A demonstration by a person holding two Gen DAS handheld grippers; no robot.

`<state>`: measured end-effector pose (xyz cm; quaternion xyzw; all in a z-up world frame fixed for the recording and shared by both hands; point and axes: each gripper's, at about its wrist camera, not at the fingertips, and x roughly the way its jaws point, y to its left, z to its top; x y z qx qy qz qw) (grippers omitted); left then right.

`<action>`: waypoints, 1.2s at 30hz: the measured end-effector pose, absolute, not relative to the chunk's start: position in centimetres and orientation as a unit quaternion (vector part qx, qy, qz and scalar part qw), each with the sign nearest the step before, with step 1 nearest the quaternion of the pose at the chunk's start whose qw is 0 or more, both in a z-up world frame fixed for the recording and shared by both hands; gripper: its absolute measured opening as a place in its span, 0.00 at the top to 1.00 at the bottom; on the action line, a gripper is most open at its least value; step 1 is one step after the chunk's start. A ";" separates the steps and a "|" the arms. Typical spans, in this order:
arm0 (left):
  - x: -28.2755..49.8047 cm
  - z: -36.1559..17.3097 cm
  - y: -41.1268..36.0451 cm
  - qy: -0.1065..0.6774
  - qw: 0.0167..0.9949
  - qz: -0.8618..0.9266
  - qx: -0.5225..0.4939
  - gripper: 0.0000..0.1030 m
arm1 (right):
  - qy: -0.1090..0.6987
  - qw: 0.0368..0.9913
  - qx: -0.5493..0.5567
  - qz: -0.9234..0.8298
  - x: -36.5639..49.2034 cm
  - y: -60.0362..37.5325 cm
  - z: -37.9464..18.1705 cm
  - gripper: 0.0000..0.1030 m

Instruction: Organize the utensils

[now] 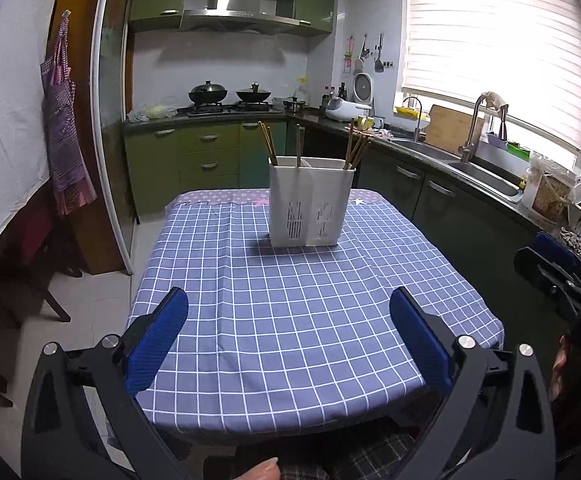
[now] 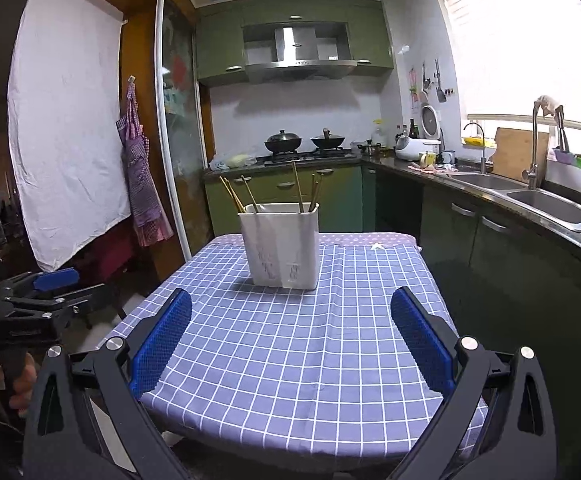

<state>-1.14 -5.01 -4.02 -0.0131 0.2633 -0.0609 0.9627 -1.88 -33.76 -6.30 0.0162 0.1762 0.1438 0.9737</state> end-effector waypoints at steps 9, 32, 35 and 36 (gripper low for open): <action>-1.6 -4.1 -4.3 0.264 0.963 -0.058 -0.020 0.07 | 0.181 0.973 0.003 0.146 -2.0 -33.0 -6.4 0.05; -1.8 -4.0 -4.2 0.262 0.963 -0.053 -0.017 0.07 | 0.185 0.971 -0.001 0.149 -1.2 -32.6 -6.9 0.05; -1.8 -4.0 -4.2 0.262 0.964 -0.053 -0.014 0.07 | 0.186 0.971 -0.001 0.150 -1.2 -32.6 -7.0 0.05; -1.7 -4.1 -4.2 0.263 0.963 -0.053 -0.014 0.07 | 0.186 0.971 -0.001 0.150 -1.2 -32.5 -7.1 0.05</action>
